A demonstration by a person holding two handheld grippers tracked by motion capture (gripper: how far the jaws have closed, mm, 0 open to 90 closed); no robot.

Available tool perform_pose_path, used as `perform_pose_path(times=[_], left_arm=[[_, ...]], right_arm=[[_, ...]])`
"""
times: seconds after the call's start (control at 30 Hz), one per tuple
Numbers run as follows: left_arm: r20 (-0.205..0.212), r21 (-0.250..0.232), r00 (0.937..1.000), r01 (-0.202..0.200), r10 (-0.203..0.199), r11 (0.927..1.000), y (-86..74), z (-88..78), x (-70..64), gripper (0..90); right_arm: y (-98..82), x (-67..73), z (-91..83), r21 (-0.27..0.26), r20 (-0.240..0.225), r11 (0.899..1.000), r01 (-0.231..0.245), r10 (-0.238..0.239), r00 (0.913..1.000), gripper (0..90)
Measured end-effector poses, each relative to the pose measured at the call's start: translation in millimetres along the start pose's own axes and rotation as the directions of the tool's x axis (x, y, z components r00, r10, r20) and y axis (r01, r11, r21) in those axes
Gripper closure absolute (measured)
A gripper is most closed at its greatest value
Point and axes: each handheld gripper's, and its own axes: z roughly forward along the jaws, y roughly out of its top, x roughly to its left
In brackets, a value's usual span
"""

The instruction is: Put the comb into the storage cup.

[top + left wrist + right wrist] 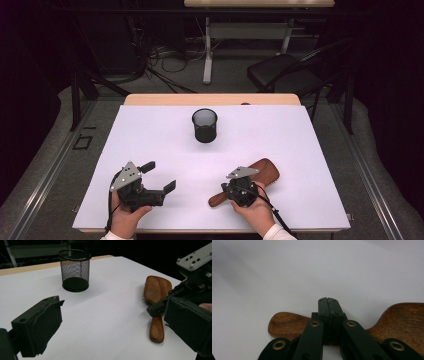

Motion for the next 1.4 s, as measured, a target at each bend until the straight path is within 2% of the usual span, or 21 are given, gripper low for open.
perform_pose_path(times=[0.6, 1.4], left_arm=[[-0.002, 0.007, 0.9999, -0.011, 0.011, 0.9999, -0.5, 1.1, -1.5, 1.4], [-0.001, 0.007, 0.9999, -0.013, 0.013, 0.9999, -0.9, 1.8, -2.3, 1.4]], right_arm=[[-10.8, 3.5, -14.3, 0.031, -0.003, 0.999, 0.034, -0.034, 0.9994, 90.0], [-30.2, -6.1, -33.7, 0.056, 0.019, 0.998, 0.021, -0.023, 0.9996, 90.0]])
